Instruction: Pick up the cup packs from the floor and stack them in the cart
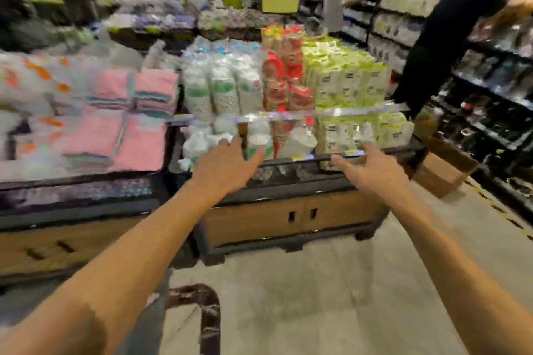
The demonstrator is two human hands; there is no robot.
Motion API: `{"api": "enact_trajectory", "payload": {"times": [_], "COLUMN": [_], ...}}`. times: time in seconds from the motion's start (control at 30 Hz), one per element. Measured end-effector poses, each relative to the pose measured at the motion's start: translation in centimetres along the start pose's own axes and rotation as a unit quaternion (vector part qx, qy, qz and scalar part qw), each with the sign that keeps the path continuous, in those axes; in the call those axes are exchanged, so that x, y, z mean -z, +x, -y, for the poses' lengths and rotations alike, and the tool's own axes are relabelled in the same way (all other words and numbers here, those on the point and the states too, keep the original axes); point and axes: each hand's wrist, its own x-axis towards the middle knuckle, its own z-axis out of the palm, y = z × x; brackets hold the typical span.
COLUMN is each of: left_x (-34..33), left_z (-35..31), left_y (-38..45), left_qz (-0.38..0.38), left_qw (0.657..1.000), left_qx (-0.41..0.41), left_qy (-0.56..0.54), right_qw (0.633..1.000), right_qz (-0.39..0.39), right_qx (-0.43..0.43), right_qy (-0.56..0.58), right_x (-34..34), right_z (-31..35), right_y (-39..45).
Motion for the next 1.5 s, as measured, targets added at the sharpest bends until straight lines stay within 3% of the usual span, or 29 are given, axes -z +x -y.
{"api": "enact_trajectory", "payload": {"times": [0.23, 0.47, 0.73, 0.87, 0.97, 1.17, 1.3, 1.43, 1.5], "left_x": [3.2, 3.6, -0.5, -3.9, -7.4, -17.4, -27.6, -40.5, -47.7], "left_z": [19.2, 28.7, 36.0, 40.9, 45.1, 51.4, 54.2, 56.4, 57.4], "left_y": [-6.5, -14.2, -21.1, -23.5, -25.5, -29.6, -31.6, -32.6, -32.7], "left_qz": [-0.052, -0.102, -0.12, -0.097, -0.08, -0.087, -0.074, -0.08, -0.047], "left_qw": [0.966, 0.866, 0.748, 0.716, 0.713, 0.637, 0.577, 0.485, 0.475], "left_qx": [0.253, 0.489, 0.649, 0.684, 0.686, 0.745, 0.788, 0.833, 0.844], "left_qy": [-0.011, -0.019, -0.071, -0.097, -0.121, -0.18, -0.2, -0.252, -0.245], "right_qw": [0.968, 0.879, 0.786, 0.767, 0.758, 0.708, 0.656, 0.6, 0.566], "right_qz": [0.13, 0.263, 0.38, 0.405, 0.409, 0.426, 0.457, 0.462, 0.468], "right_qx": [0.216, 0.397, 0.482, 0.487, 0.489, 0.525, 0.547, 0.594, 0.616], "right_qy": [-0.011, -0.022, -0.077, -0.106, -0.14, -0.206, -0.249, -0.273, -0.285], "right_x": [-12.1, -23.4, -34.5, -40.8, -45.9, -58.9, -70.2, -83.8, -90.9], "right_z": [17.8, 30.9, 39.4, 42.4, 44.0, 44.9, 44.6, 42.8, 41.5], "right_y": [3.9, 3.8, 0.9, -1.1, -3.1, -7.7, -10.9, -14.3, -16.0]}}
